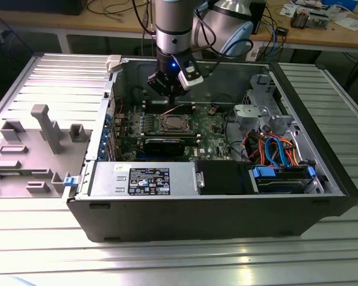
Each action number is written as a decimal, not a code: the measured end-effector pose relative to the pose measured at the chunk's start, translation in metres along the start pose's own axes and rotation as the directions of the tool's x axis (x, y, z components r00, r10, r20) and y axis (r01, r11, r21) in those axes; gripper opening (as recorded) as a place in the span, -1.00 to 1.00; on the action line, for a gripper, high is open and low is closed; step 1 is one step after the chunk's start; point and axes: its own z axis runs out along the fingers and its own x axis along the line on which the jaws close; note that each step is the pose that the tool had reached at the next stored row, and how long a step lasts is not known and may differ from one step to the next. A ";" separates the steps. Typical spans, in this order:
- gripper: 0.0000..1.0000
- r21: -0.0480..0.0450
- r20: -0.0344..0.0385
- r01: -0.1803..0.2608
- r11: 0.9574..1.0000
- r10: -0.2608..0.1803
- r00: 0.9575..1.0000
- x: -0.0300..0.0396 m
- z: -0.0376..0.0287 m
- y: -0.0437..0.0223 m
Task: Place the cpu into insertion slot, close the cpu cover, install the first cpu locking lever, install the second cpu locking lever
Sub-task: 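Install the first cpu locking lever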
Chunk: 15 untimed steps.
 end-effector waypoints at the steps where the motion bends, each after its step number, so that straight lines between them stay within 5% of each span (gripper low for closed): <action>1: -0.79 0.000 0.000 0.000 1.000 0.000 1.000 -0.0013 0.0007 0.0011; 15: -0.79 0.000 0.000 0.000 1.000 0.000 1.000 -0.0043 0.0054 0.0022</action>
